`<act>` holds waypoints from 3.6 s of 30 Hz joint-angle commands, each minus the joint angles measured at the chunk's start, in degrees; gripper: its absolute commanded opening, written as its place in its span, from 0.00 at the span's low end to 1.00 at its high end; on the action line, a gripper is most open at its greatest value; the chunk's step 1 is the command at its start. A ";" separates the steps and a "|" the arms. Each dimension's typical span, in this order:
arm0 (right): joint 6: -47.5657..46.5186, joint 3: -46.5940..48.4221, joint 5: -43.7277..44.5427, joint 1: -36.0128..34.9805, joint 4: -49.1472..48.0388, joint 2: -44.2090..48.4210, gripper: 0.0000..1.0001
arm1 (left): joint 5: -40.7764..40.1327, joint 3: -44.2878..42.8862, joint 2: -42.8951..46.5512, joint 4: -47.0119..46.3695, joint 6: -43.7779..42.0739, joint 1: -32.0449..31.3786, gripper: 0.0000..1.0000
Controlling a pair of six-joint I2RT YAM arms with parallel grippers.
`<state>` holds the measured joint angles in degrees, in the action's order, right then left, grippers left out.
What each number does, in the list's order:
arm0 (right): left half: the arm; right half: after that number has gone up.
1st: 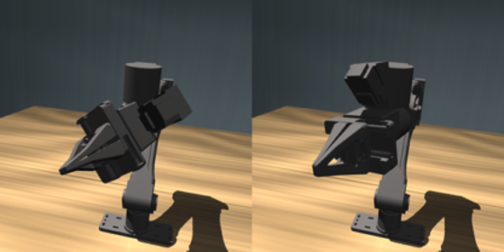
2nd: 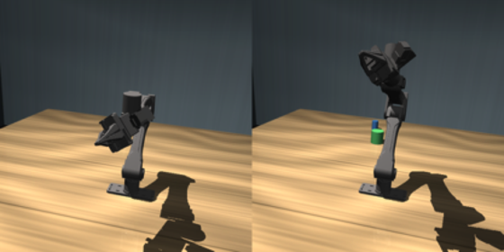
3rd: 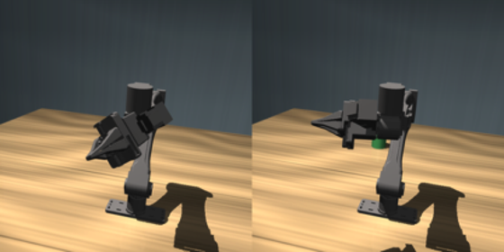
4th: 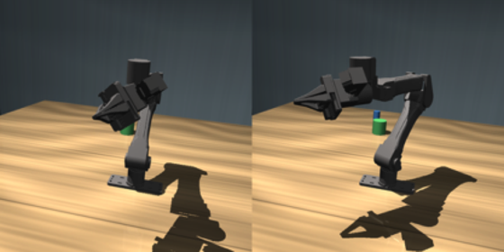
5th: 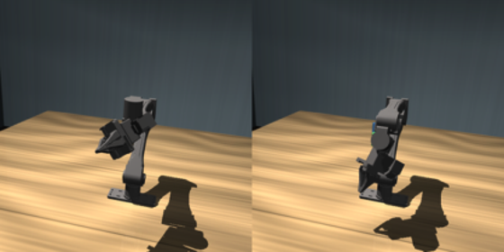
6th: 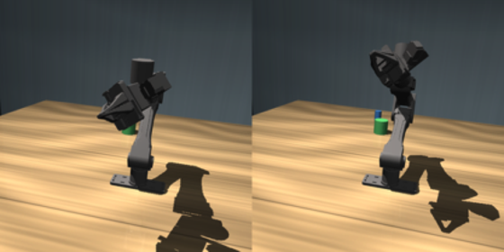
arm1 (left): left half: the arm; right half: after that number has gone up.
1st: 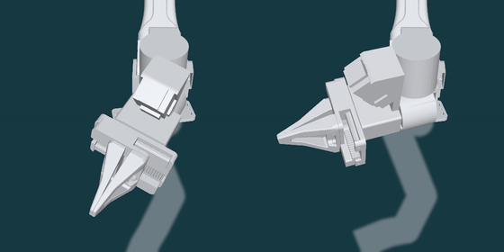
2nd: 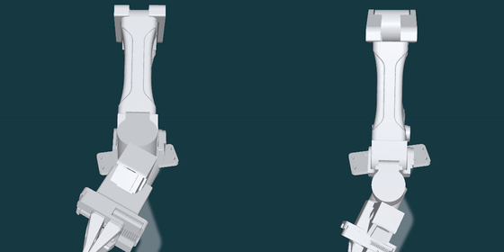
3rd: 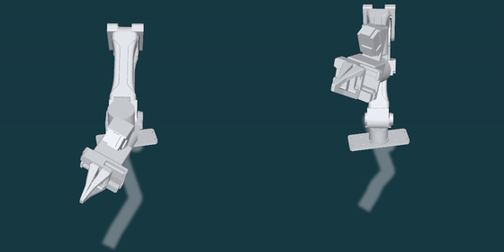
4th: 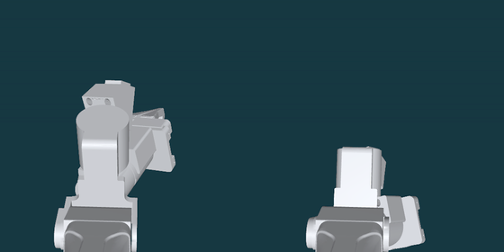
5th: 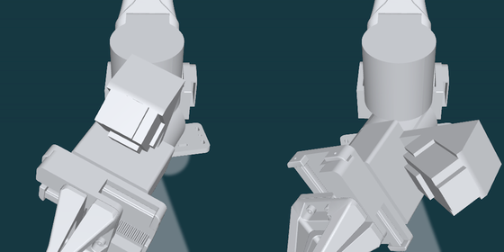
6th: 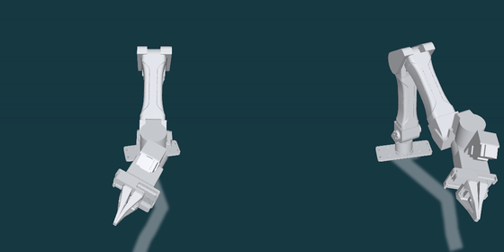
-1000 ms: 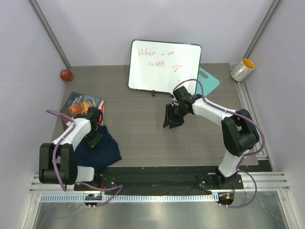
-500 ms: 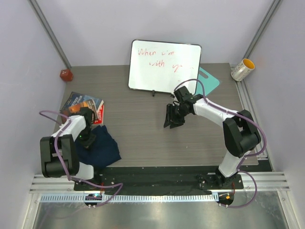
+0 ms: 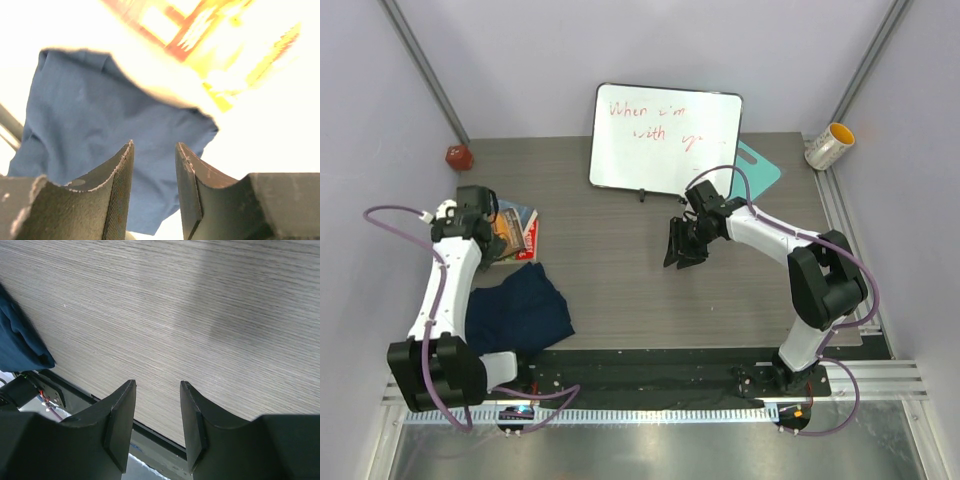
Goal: Fold and stack the t-shirts
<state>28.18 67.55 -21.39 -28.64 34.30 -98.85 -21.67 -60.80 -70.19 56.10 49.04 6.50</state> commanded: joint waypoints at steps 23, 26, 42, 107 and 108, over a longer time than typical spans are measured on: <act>4.77 -6.55 18.04 4.38 -1.35 7.35 0.46 | 10.24 -3.54 -17.96 -15.40 -8.69 -42.35 0.40; 4.95 -7.78 19.27 4.91 -1.35 7.88 0.46 | 11.47 -2.75 -18.58 -16.63 -8.87 -43.59 0.41; 3.81 -10.24 21.12 7.99 -0.47 10.43 0.45 | 10.34 -1.61 -17.79 -19.18 -11.24 -43.86 0.42; 3.81 -10.07 16.47 9.57 -0.38 11.66 0.42 | 8.84 -0.29 -15.32 -20.06 -11.16 -43.68 0.44; 3.72 -10.07 16.47 9.57 -0.38 11.57 0.42 | 8.75 -0.20 -15.32 -20.06 -11.16 -43.77 0.44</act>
<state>31.88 55.70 -4.23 -19.27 34.35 -88.33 -11.53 -59.44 -86.83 36.05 38.46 -37.32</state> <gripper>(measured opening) 0.421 0.441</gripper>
